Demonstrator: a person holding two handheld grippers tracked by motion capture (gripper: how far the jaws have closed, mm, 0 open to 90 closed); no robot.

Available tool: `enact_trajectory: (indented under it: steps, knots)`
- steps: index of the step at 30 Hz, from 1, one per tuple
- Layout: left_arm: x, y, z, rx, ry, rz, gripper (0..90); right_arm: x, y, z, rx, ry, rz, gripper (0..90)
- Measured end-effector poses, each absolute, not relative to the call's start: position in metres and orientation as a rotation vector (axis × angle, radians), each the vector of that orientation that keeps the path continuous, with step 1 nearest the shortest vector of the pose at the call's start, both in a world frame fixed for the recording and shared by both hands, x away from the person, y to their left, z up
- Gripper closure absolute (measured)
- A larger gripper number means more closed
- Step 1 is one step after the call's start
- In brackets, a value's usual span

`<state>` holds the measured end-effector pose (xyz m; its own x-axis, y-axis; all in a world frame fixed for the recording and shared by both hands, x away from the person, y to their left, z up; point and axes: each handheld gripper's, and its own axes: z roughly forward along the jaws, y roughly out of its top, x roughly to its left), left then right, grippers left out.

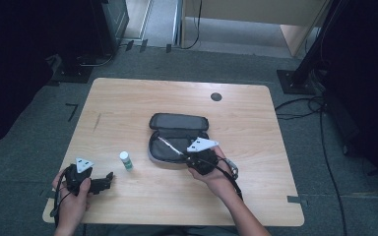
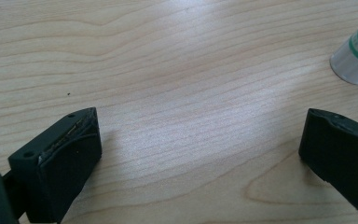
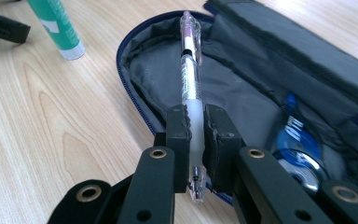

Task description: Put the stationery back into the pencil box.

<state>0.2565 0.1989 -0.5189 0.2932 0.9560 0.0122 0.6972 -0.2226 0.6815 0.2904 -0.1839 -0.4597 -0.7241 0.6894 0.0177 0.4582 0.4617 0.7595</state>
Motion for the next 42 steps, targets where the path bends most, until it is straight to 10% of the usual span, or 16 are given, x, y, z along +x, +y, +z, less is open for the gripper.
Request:
enact_trajectory:
  steps: [25,42]
  knots:
    - [0.257,0.199,-0.519,1.998,1.470,0.592,0.0,0.318,-0.177,-0.483,1.039,2.439,1.075,79.8]
    - [0.257,0.199,-0.519,1.997,1.470,0.593,0.0,0.301,-0.161,-0.455,1.061,2.364,1.209,44.0]
